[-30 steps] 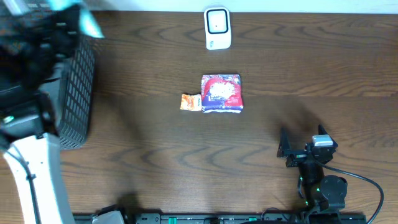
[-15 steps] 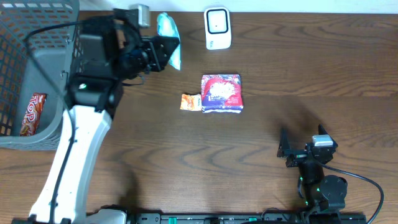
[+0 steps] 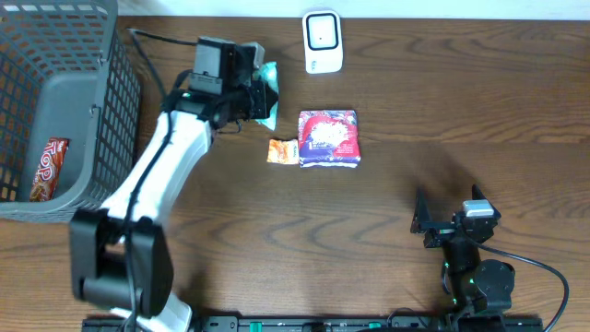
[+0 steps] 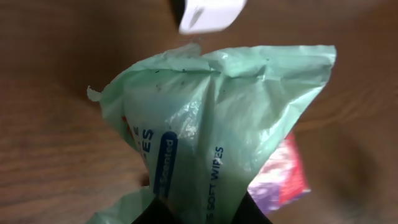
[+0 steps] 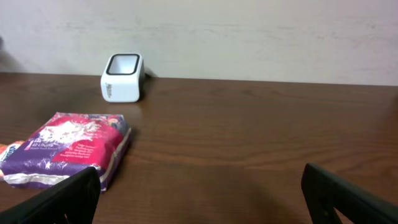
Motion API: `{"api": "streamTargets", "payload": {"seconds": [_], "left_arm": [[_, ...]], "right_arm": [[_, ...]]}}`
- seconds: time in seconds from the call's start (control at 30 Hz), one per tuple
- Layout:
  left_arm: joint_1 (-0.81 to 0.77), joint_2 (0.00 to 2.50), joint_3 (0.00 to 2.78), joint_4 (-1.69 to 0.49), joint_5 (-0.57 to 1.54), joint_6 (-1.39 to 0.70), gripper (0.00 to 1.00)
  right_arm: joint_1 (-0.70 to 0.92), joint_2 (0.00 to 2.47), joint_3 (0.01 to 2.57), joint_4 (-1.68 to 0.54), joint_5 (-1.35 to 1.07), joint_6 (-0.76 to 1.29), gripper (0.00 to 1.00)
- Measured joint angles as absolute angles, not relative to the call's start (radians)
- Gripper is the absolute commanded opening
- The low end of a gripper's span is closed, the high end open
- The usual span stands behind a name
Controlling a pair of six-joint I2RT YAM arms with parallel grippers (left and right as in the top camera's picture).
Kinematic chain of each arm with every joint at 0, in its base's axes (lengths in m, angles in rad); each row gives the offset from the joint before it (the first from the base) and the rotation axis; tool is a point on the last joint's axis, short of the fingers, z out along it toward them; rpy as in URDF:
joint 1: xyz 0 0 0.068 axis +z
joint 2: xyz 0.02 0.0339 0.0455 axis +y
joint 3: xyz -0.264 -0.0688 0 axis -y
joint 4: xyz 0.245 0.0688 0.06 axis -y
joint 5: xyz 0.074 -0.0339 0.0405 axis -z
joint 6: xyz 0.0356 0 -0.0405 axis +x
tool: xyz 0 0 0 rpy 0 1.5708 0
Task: Scan the item barcode
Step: 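Lower the wipes pack left of the orange pack and release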
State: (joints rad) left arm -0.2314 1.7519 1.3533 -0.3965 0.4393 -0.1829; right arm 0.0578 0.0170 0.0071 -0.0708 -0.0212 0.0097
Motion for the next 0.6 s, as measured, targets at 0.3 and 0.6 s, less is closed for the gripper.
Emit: {"api": "streamTargets", "payload": {"seconds": [0.3, 0.6], "left_arm": [[-0.239, 1.894, 1.353, -0.426, 0.277, -0.118, 0.08], [-0.242, 1.921, 1.353, -0.481, 0.129, -0.099, 0.08]], "right_arm": [[0.058, 0.017, 0.007, -0.071, -0.021, 0.010, 0.99], [0.058, 0.017, 0.007, -0.071, -0.021, 0.010, 0.99]]}}
